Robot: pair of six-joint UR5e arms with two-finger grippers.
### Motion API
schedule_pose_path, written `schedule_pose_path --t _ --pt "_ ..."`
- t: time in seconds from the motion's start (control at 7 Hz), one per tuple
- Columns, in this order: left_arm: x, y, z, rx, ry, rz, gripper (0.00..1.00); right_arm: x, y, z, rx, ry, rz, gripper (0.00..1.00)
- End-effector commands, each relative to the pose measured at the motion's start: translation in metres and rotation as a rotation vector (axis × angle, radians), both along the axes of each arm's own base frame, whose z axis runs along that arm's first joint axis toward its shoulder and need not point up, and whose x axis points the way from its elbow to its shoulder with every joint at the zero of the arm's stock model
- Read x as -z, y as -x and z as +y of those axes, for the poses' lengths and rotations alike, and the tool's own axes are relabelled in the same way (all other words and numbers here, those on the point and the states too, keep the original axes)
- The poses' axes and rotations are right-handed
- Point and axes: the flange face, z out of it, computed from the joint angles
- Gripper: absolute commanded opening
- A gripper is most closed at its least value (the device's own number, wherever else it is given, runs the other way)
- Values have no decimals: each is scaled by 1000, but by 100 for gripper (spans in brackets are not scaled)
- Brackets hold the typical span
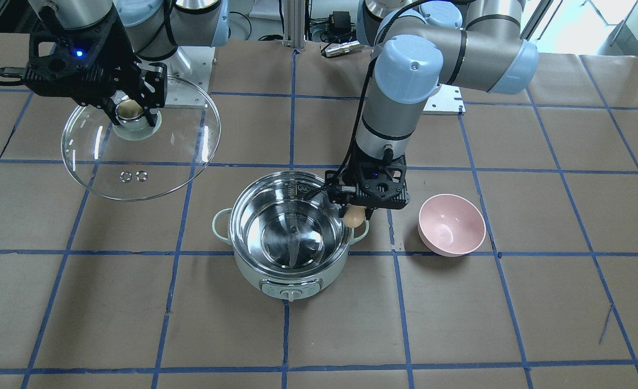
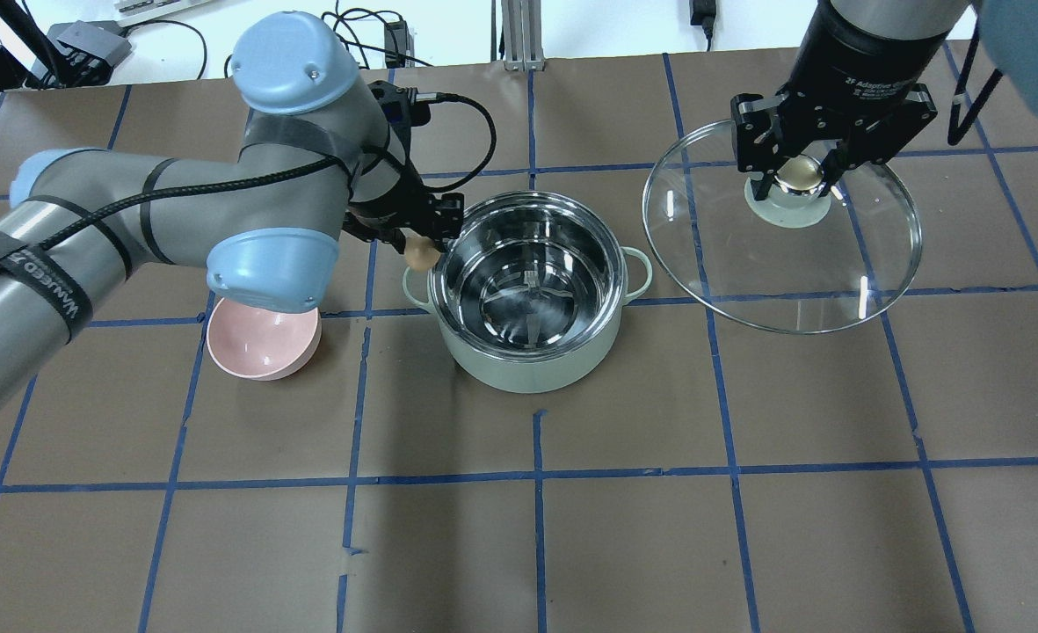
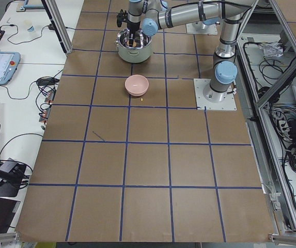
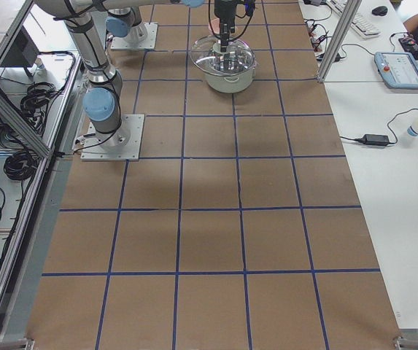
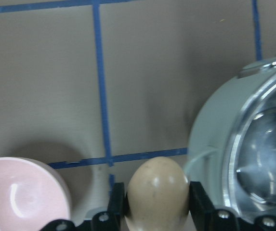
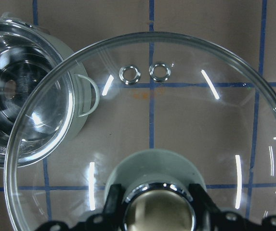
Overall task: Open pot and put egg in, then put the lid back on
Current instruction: 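Lift the egg with the left gripper and carry it over the pot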
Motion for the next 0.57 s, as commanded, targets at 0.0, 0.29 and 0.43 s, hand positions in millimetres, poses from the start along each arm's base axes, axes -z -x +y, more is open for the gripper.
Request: schedule_pose_path --t 0.0,0.29,0.43 --pt "16 40 5 -29 12 16 13 -2 3 -1 -5 5 7 0" --pt "35 47 5 -57 28 -38 13 -1 0 -4 -9 6 -1 0" --pt "45 49 2 -56 38 -37 13 -1 -1 -5 -14 6 5 0"
